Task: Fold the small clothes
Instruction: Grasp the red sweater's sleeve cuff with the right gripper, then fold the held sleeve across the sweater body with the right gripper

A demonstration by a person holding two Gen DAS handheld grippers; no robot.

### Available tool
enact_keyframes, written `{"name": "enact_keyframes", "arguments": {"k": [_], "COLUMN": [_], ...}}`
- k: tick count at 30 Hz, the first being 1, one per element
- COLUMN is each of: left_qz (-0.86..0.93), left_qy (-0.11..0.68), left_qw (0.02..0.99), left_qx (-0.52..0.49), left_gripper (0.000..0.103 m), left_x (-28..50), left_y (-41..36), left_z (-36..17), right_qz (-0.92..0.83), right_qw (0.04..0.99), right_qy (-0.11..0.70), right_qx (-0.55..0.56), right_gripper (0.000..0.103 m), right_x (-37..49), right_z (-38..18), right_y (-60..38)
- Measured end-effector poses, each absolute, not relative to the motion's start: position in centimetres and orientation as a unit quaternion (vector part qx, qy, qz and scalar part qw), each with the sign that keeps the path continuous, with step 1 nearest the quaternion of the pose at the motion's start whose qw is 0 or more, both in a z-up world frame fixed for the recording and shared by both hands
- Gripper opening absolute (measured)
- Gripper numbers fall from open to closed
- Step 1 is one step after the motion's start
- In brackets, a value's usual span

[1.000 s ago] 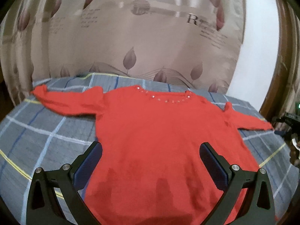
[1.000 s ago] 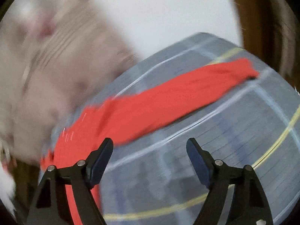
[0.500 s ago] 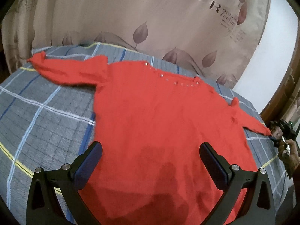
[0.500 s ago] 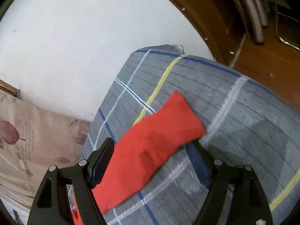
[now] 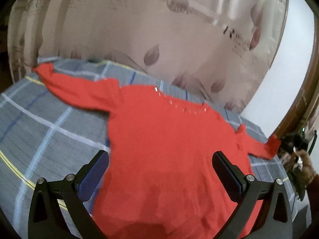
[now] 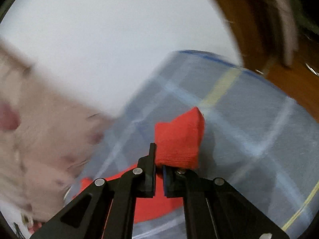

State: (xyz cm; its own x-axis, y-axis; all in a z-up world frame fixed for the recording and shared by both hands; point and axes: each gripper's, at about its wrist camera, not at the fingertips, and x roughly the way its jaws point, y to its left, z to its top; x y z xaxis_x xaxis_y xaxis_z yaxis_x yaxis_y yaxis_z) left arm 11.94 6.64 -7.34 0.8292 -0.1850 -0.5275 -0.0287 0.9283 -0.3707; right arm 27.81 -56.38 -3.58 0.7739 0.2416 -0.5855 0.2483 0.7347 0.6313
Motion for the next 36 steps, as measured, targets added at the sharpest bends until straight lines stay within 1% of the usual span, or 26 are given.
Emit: {"name": "enact_keyframes", "arguments": {"k": [4,6,9,10,14,17,20,25,27,30,32,33,34,35,36], "left_qz": [-0.032,-0.033,-0.032,-0.030,-0.031,-0.025,-0.021,-0.015,-0.013,-0.007,-0.005,-0.005,-0.006,-0.007,-0.008], "left_qy": [0.288,0.279,0.274,0.273,0.277,0.280,0.284,0.301,0.306,0.314,0.317,0.316,0.313,0.310,0.306], "left_qw": [0.945,0.949,0.951,0.952,0.952,0.953,0.952,0.941,0.935,0.925,0.919,0.918,0.917,0.916,0.916], "left_qx": [-0.151,-0.145,-0.140,-0.137,-0.129,-0.117,-0.115,-0.155,-0.178,-0.213,-0.233,-0.240,-0.249,-0.254,-0.260], "left_gripper": [0.103,0.103,0.103,0.103,0.103,0.103,0.103,0.103,0.103,0.103,0.103,0.103,0.103,0.103,0.103], "left_x": [11.9,11.4,10.7,10.6,10.1,9.8,9.9,10.3,10.5,10.9,11.1,11.3,11.4,11.6,11.8], "left_y": [7.3,7.9,8.6,8.9,10.0,10.6,11.5,13.5,14.3,15.9,17.1,17.7,18.5,19.3,20.4], "left_z": [-6.2,-5.9,-5.8,-5.9,-6.4,-7.1,-7.8,-9.4,-9.8,-10.3,-10.3,-10.2,-10.0,-9.7,-9.3], "right_qz": [0.093,0.130,0.184,0.201,0.241,0.256,0.262,0.261,0.265,0.277,0.297,0.309,0.319,0.329,0.341], "right_qw": [0.878,0.877,0.867,0.860,0.835,0.825,0.817,0.817,0.819,0.811,0.811,0.813,0.815,0.817,0.816], "right_qy": [0.328,0.331,0.352,0.367,0.410,0.438,0.459,0.475,0.479,0.493,0.491,0.483,0.475,0.462,0.453], "right_qx": [0.335,0.322,0.300,0.291,0.278,0.250,0.232,0.196,0.174,0.151,0.114,0.101,0.096,0.102,0.112], "right_gripper": [0.005,0.005,0.005,0.005,0.005,0.005,0.005,0.005,0.008,0.016,0.037,0.043,0.052,0.057,0.057], "right_x": [30.5,31.0,32.5,33.0,33.5,32.7,32.3,32.1,32.0,31.6,30.8,30.3,29.8,29.3,28.9], "right_z": [0.8,1.4,0.8,-0.1,-3.7,-6.5,-8.6,-9.7,-9.9,-10.6,-10.4,-10.2,-10.0,-9.6,-9.2], "right_y": [-44.6,-39.3,-30.4,-26.9,-18.3,-13.5,-10.7,-8.3,-6.8,-5.8,-4.7,-4.3,-4.5,-5.0,-5.6]}}
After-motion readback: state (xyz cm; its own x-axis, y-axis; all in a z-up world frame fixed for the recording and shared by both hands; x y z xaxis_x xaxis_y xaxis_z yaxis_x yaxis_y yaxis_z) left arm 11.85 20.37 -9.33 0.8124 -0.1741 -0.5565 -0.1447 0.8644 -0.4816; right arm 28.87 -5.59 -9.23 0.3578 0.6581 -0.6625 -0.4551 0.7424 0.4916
